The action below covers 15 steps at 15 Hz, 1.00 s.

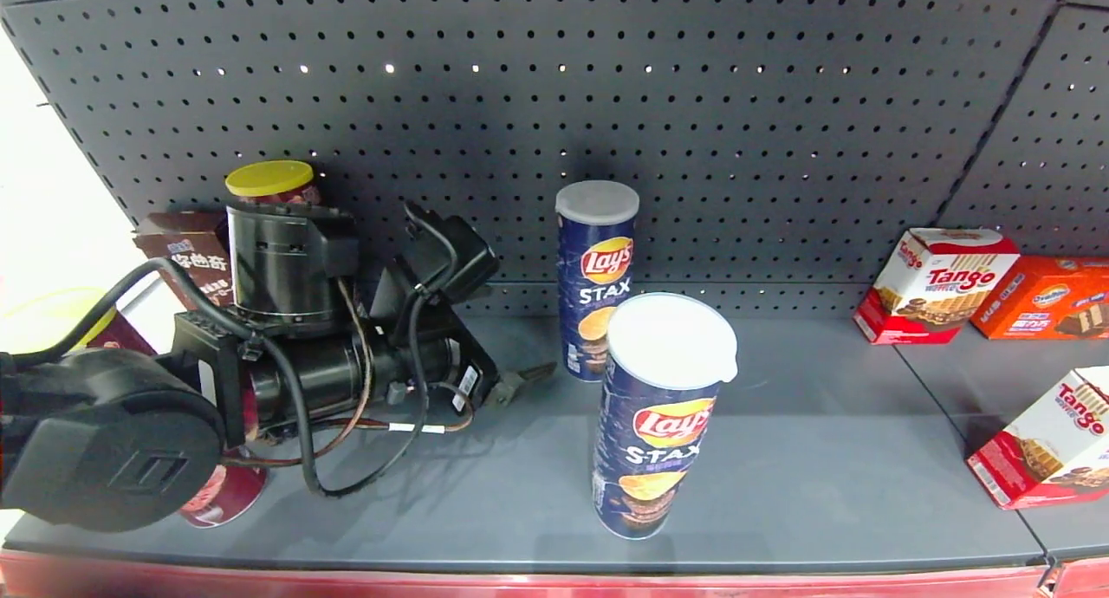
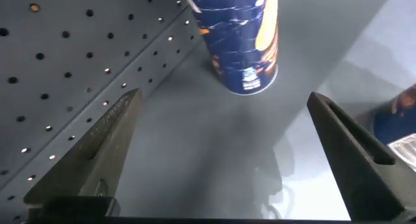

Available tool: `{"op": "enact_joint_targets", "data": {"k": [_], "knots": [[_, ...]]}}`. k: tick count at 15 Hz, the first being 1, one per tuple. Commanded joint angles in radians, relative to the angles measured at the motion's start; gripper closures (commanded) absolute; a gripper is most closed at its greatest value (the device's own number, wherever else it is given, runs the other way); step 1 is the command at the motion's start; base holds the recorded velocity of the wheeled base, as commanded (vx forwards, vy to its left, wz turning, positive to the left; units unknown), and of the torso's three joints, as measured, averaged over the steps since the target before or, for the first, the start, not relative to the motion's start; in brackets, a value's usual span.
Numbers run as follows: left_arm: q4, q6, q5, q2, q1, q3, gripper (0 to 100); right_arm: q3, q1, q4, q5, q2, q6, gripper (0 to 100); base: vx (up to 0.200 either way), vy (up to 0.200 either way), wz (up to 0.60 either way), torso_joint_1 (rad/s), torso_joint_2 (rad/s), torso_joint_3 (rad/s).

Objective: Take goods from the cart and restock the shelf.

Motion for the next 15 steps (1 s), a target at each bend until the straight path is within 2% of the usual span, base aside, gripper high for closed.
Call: {"op": "enact_joint_targets", "data": {"k": [1,3,4,5,8,10,12,15], "knots": [[-0.009,0.000,0.021,-0.003,-0.021,0.011,0,0.000,0.001,0.000,0.000,0.002,0.000,0,0.000,0.000,0.00,0.000,0.00,0.000],[-0.016,-0.006,0.073,-0.031,-0.047,0.038,0,0.000,0.001,0.000,0.000,0.002,0.000,0,0.000,0.000,0.00,0.000,0.00,0.000],[-0.022,-0.025,0.082,-0.066,-0.052,0.060,0,0.000,0.001,0.000,0.000,0.002,0.000,0,0.000,0.000,0.00,0.000,0.00,0.000],[-0.022,-0.029,0.091,-0.084,-0.054,0.077,0,0.000,-0.001,0.000,0.000,0.002,0.000,0,0.000,0.000,0.00,0.000,0.00,0.000],[-0.024,-0.043,0.117,-0.210,-0.051,0.219,0,0.000,0.001,0.000,0.000,0.002,0.000,0,0.000,0.000,0.00,0.000,0.00,0.000],[-0.024,-0.045,0.128,-0.308,-0.051,0.310,0,0.000,-0.001,0.000,0.000,0.002,0.000,0,0.000,0.000,0.00,0.000,0.00,0.000],[-0.022,-0.045,0.131,-0.382,-0.049,0.338,0,0.000,0.001,0.000,0.000,0.002,0.000,0,0.000,0.000,0.00,0.000,0.00,0.000],[-0.019,-0.042,0.180,-0.555,-0.083,0.426,0,0.000,-0.001,0.000,0.000,0.002,0.000,0,0.000,0.000,0.00,0.000,0.00,0.000]]}}
